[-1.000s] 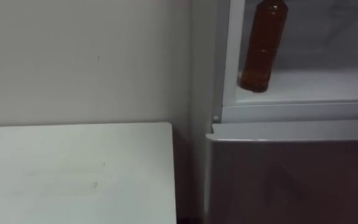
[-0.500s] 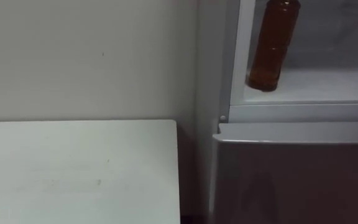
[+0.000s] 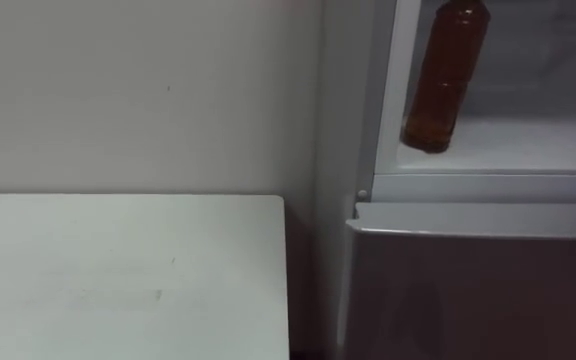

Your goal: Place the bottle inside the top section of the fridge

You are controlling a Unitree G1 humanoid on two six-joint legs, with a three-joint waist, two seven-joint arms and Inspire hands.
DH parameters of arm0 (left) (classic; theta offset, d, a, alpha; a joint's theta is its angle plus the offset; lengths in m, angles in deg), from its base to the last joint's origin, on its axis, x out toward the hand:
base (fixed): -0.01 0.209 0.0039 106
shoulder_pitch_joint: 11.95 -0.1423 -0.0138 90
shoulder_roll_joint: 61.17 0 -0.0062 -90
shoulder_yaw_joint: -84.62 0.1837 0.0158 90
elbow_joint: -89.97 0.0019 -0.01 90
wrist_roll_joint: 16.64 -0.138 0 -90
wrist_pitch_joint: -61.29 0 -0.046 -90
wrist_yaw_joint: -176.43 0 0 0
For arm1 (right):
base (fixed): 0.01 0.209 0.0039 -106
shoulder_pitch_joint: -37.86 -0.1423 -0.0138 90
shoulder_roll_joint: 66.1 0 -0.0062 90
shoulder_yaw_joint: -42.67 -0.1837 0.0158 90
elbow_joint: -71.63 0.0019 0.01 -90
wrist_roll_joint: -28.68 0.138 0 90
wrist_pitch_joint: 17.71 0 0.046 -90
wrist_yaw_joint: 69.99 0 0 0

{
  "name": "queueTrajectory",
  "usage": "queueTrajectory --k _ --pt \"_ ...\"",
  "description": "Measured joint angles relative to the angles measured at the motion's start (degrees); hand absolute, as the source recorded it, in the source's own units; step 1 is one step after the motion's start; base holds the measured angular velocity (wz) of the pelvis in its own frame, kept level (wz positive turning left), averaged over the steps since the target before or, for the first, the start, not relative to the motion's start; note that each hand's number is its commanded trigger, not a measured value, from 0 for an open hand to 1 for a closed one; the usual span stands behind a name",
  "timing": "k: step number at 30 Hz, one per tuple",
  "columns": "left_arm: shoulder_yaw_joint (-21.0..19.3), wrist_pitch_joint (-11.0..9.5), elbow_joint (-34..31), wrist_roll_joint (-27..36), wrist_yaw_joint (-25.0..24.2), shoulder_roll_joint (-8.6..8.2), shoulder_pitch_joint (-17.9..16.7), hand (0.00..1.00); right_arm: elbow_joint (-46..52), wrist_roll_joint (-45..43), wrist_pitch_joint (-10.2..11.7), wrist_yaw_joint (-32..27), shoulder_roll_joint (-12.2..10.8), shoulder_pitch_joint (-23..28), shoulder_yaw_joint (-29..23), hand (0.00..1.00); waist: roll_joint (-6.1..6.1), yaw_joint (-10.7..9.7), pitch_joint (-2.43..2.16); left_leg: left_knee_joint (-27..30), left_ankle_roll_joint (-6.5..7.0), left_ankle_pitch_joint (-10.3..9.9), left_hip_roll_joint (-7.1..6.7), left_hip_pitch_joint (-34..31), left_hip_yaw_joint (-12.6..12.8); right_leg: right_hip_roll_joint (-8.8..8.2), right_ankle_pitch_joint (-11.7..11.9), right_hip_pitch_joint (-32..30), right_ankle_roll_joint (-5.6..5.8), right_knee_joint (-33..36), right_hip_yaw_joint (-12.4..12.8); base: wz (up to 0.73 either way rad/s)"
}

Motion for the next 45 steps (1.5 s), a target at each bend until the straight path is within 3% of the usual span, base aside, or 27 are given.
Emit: queueTrajectory --k 4,11,17,25,32,36,45 --pt "-4.03 -0.01 -0.03 1.99 -0.03 0.12 -0.62 0.0 1.33 7.73 0.12 -3.51 1.04 -0.83 -6.77 0.0 -0.75 -0.64 -0.06 0.17 0.05 -0.03 -0.11 0.0 -0.01 -0.11 -0.19 -0.16 0.08 0.2 0.05 0.0" --pt "-7.06 0.0 -0.38 1.63 -0.01 0.48 -0.48 0.0 4.98 11.01 0.53 -7.67 2.8 -0.95 -12.83 0.0 -1.11 -1.79 -0.21 0.28 0.08 -0.03 -0.2 -0.24 0.08 -0.04 -0.33 -0.67 0.13 1.17 0.07 -0.01" --pt "-7.78 0.08 -0.69 1.4 0.16 0.45 -0.37 0.0 7.38 15.73 0.58 -10.99 3.66 -1.12 -17.9 0.0 -1.41 -3.14 -0.42 0.28 0.08 -0.03 -0.19 -0.23 0.02 -0.05 -0.38 -0.72 0.12 1.23 0.12 -0.01" --pt "-8.1 0.16 -1.84 1.86 0.26 0.71 -0.87 0.0 20.19 17.98 1.24 -20.51 5.09 -1.74 -20.74 0.0 -2.02 -3.76 -0.38 0.18 0.11 -0.02 -0.35 -0.06 0.2 -0.16 -0.89 -1.55 0.1 2.17 0.93 -0.04" --pt "-8.19 0.07 -3.05 1.2 0.19 0.94 -2.12 0.0 38.71 16.91 2.94 -29.45 9.76 -3.05 -22.47 0.0 -2.43 -4.59 -0.27 0.14 0.12 -0.02 -0.78 -0.85 0.78 0.06 -1.15 -3.05 0.1 3.01 1.46 -0.04" --pt "-8.15 0.11 -4.28 1.24 0.16 1.05 -1.92 0.0 46.88 11.5 3.74 -33.23 11.53 -3.56 -22.92 0.0 -2.96 -4.5 -0.24 0.14 0.12 0.0 -0.73 -1.12 0.9 0.09 -1.14 -3.4 0.08 3.12 1.43 0.0" --pt "-7.85 0.13 -4.66 1.57 -0.08 1.42 -1.93 0.0 65.27 -1.38 4.04 -38.36 11.78 -3.81 -22.89 0.0 -3.96 -4.26 -0.21 -0.05 0.12 -0.02 -0.38 -1.11 1.49 0.03 -1.22 -3.56 0.13 3.12 1.44 -0.03"
